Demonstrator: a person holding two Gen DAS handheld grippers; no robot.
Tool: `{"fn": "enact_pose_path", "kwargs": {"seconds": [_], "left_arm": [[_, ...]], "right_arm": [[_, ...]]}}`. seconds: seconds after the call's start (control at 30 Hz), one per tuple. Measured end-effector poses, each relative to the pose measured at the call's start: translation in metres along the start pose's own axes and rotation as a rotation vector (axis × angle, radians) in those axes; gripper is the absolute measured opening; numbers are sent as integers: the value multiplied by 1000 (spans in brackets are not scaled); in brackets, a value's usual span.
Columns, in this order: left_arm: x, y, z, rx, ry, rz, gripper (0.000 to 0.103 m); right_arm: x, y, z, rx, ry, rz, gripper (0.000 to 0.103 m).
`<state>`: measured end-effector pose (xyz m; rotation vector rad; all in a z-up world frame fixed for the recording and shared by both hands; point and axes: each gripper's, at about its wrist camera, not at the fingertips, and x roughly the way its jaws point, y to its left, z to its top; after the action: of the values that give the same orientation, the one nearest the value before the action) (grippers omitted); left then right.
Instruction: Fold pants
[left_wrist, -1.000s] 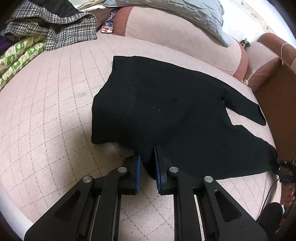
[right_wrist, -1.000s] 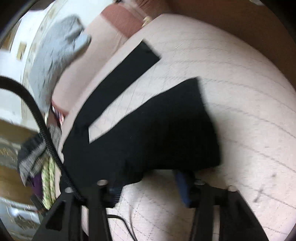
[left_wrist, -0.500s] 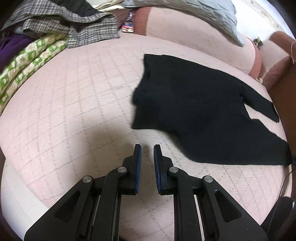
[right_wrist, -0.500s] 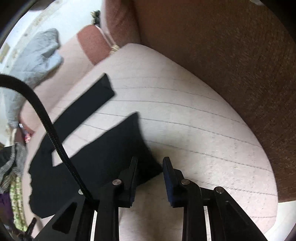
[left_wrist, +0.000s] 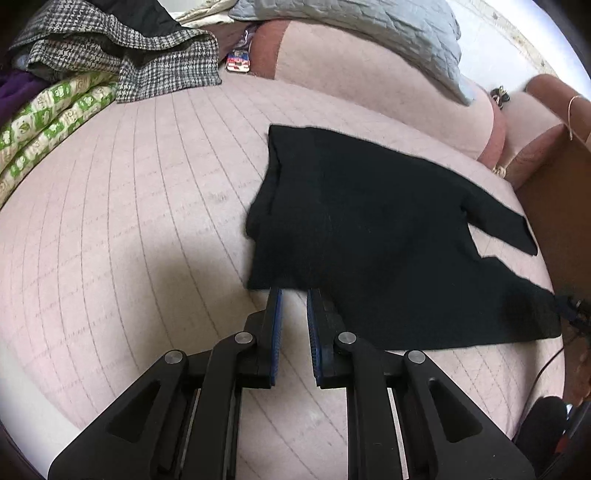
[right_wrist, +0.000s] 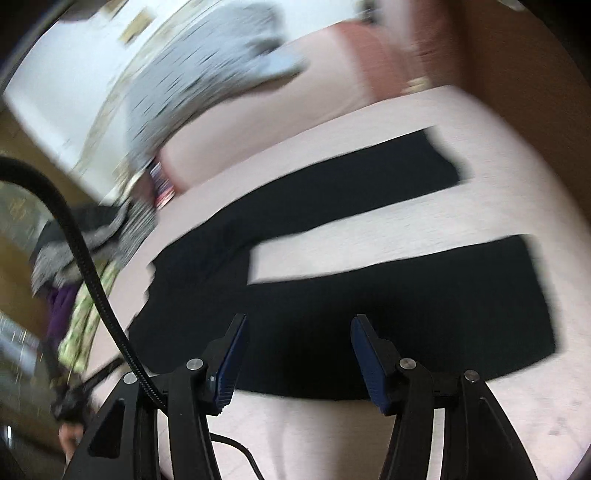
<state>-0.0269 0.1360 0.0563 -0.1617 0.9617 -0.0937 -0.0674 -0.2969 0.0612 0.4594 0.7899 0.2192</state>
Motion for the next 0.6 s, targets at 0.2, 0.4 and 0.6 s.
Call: {"fn": "enact_pose_path", "kwargs": {"seconds": [0.2,0.4,0.6], "left_arm": [[17,20,15,-7,11,-76,57],[49,20,29,31,71,-147,58],[39,2,28,89,82,-170,20]], "right_arm": [[51,56,-16,-142,101,73,55],[70,62,-25,-150,150,85,55],[63,56,-19,-119,128,63,55]]}}
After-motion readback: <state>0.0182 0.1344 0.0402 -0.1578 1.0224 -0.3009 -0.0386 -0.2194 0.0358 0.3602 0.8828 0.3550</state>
